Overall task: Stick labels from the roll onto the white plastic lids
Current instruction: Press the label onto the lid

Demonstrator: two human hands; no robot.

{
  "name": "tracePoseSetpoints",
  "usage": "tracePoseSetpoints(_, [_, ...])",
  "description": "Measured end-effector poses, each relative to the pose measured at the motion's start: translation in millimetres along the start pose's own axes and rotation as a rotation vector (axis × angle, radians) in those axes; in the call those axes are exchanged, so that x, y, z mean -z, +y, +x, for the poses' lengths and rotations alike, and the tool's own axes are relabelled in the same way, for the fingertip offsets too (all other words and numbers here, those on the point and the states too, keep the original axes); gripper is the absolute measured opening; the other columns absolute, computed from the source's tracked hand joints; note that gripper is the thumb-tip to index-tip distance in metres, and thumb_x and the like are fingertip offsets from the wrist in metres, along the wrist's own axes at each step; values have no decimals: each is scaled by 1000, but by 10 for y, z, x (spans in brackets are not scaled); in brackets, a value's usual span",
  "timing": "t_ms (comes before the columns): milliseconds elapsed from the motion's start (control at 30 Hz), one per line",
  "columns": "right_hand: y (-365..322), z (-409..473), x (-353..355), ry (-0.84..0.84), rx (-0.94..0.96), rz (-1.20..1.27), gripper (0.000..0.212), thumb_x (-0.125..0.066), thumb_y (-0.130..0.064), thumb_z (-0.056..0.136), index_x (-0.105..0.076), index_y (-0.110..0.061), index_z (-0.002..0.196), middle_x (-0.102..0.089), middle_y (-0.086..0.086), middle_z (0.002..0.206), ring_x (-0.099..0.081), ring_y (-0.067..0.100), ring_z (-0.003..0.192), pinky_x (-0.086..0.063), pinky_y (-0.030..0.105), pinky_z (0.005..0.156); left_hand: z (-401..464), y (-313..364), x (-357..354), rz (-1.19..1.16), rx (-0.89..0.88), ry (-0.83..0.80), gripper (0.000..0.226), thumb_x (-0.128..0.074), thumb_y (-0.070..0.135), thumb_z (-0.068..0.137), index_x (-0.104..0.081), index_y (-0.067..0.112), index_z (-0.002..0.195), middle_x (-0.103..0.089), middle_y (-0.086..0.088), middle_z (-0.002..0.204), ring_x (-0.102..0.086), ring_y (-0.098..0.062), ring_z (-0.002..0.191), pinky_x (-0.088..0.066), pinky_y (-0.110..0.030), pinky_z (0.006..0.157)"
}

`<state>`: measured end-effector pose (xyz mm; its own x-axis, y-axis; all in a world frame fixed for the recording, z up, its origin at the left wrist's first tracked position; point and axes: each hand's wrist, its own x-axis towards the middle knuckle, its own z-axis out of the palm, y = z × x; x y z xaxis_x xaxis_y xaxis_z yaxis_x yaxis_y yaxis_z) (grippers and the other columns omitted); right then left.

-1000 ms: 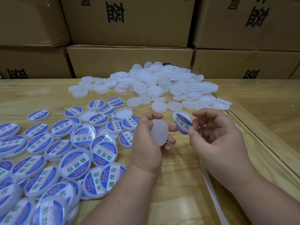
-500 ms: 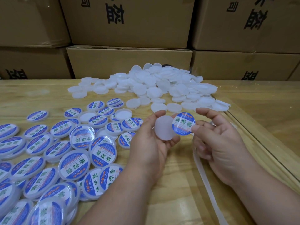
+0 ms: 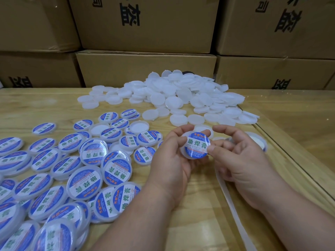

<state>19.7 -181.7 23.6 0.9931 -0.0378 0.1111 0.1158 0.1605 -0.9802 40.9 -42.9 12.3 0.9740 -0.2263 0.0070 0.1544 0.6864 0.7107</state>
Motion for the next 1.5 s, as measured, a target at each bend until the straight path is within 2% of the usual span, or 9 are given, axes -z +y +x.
tracePoseSetpoints(200, [-12, -12, -21, 17, 11, -15, 35, -64, 7, 90, -56, -14, 117, -68, 4, 69, -54, 2, 42, -38, 8, 42, 15, -15, -1, 53, -27, -29, 26, -52, 13, 82, -58, 13, 108, -74, -22, 110, -71, -29, 89, -53, -38, 75])
tracePoseSetpoints(367, [-16, -19, -35, 26, 10, -25, 35, -64, 7, 90, -56, -14, 117, -69, 5, 68, -55, 2, 42, -38, 7, 42, 28, -39, 29, 84, -36, -34, 21, -40, 5, 100, -58, 13, 108, -74, -22, 111, -71, -29, 90, -57, -34, 69])
tracePoseSetpoints(533, [-19, -19, -40, 39, 12, -35, 34, -66, 5, 90, -57, -14, 118, -69, 5, 70, -55, 2, 43, -39, 8, 43, 16, -55, 14, 133, -54, -44, 15, -57, 12, 95, -59, 16, 109, -75, -19, 111, -71, -29, 95, -57, -37, 77])
tracePoseSetpoints(633, [-19, -15, -44, 54, 12, -38, 34, -67, 5, 90, -58, -14, 117, -68, 4, 70, -55, 2, 43, -39, 8, 42, 25, -74, 19, 178, -69, -47, 26, -64, 17, 86, -58, 16, 111, -76, -16, 111, -71, -28, 94, -55, -41, 84])
tracePoseSetpoints(833, [-26, -23, -47, 58, 19, -35, 33, -66, 5, 90, -58, -13, 116, -67, 6, 70, -55, 3, 43, -39, 8, 42, 29, -81, 12, 202, -82, -47, 30, -64, 19, 81, -58, 18, 110, -77, -13, 109, -72, -27, 95, -56, -41, 85])
tracePoseSetpoints(933, [-27, -26, -49, 58, 23, -31, 33, -66, 6, 90, -58, -12, 116, -66, 6, 70, -55, 3, 43, -39, 8, 43, 26, -74, 18, 187, -71, -47, 20, -63, 14, 90, -59, 17, 110, -76, -15, 110, -72, -28, 95, -56, -42, 86])
tracePoseSetpoints(1033, [-20, -19, -53, 60, 22, -29, 33, -65, 6, 90, -58, -12, 116, -66, 7, 70, -54, 2, 43, -39, 8, 43, 23, -64, 25, 161, -47, -47, 14, -50, 9, 102, -61, 18, 108, -76, -16, 110, -72, -26, 94, -57, -38, 79])
tracePoseSetpoints(1267, [-25, -24, -47, 64, 30, -34, 31, -64, 7, 91, -58, -13, 114, -67, 2, 68, -55, 3, 42, -40, 9, 43, 23, -49, 23, 135, -41, -49, 16, -47, 11, 103, -61, 18, 105, -76, -16, 108, -73, -25, 93, -57, -32, 71])
tracePoseSetpoints(1500, [-23, -17, -61, 59, 34, -40, 31, -64, 6, 91, -58, -12, 115, -68, 2, 68, -55, 2, 42, -40, 9, 43, 26, -45, 20, 146, -43, -35, 16, -46, 12, 104, -61, 18, 106, -76, -16, 109, -73, -26, 93, -55, -35, 74])
